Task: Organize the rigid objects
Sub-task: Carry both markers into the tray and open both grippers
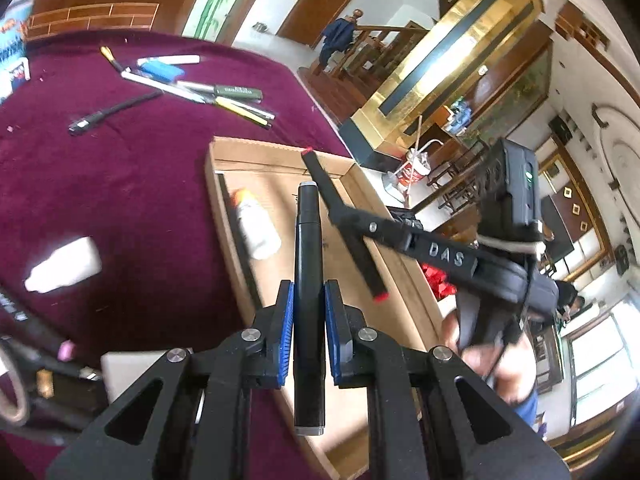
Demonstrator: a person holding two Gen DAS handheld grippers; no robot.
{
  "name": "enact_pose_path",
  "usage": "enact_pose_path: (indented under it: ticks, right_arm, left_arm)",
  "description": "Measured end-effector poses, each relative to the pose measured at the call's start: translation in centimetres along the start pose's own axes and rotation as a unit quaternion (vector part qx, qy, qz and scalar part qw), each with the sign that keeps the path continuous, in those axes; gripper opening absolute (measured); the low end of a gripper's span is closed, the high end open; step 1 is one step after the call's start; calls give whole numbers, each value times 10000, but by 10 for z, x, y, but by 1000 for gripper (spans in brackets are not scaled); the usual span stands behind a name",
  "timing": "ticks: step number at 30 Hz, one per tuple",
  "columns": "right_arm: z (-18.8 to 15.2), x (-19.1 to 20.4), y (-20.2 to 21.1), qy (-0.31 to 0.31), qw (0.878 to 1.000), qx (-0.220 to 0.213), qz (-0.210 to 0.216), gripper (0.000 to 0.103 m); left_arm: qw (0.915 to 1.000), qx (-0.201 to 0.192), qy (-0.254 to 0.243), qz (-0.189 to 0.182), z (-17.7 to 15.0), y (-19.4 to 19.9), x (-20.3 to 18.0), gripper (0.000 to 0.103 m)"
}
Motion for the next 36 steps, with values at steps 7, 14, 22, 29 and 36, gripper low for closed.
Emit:
enact_pose_path:
  ticks: [7, 14, 22, 29, 36]
  right_arm:
    - [-3, -17, -6, -52, 9995, 183, -242, 13]
    - [-7, -19, -15, 8, 9986, 382, -352, 13]
    - [-12, -17, -25, 7, 9977, 583, -357, 13]
    - [-13, -17, -27, -92, 9977, 615, -268, 13]
    - [-13, -18, -28, -168, 9978, 607, -214, 13]
  left_arm:
    - [9996, 30, 83, 253, 3, -42, -9, 12]
    - [9978, -189, 36, 633, 4, -57, -12, 12]
    - [9963, -190, 98, 835, 8, -62, -7, 12]
    - [9965, -54, 219, 809, 9, -68, -5, 12]
    - [9965, -39, 212, 803, 10, -69, -5, 12]
Point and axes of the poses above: each gripper's, at about its wrist camera, not at the fingertips, and y roughly against the way its jaws point, x to its left, z to its top, the point moved 5 cm from there along -y, roughly the way its jaws point, and after that the axes turned 11 degrees about y, right-handed, at the moved point
